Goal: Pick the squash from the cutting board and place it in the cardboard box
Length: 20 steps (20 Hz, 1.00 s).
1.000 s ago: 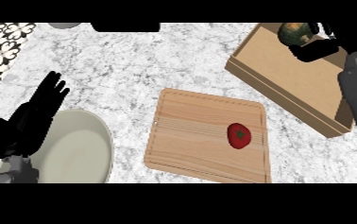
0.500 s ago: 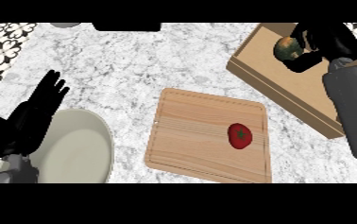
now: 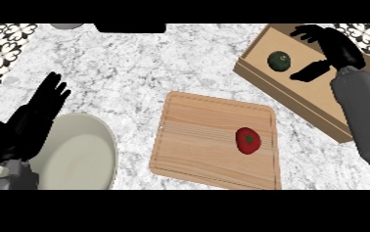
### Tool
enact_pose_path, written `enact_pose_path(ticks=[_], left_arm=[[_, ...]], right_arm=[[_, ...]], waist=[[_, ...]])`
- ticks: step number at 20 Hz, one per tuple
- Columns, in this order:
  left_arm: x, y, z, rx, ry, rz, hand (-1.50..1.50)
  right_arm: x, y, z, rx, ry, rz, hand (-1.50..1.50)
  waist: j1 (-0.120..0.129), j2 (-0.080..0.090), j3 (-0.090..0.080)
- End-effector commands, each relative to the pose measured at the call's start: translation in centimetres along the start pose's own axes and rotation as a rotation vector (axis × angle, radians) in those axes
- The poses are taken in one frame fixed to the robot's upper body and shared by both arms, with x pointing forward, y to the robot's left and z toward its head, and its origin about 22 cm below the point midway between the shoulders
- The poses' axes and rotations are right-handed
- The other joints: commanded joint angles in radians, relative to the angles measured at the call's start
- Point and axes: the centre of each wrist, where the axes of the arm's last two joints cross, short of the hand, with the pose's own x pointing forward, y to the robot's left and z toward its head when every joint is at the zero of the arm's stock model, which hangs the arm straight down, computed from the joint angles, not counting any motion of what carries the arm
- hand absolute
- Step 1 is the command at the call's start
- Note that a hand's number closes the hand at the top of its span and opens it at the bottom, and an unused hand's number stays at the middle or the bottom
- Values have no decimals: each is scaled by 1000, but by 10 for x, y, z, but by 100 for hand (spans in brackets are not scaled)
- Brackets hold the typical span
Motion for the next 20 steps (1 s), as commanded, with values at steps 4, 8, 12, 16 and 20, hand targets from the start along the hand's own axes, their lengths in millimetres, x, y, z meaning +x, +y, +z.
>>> enact_pose_path(ticks=[4, 8, 12, 16, 20], left_arm=[[-7, 8, -1, 13, 9, -2, 0], [4, 9, 3, 5, 16, -2, 0], [14, 14, 0, -2, -5, 12, 0], [-12, 0, 1, 3, -11, 9, 0], [-1, -3, 16, -21, 18, 11, 0]], right_arm=[[-22, -11, 5, -260, -19, -418, -150], [-40, -28, 12, -339, 15, -588, -150], [-76, -59, 26, -362, 39, -642, -150], [-106, -85, 41, -396, 51, -708, -150], [-139, -108, 66, -388, 37, -736, -150]], waist=[[-9, 0, 1], [-10, -5, 1], [-7, -2, 0], [-4, 2, 0], [4, 0, 1]])
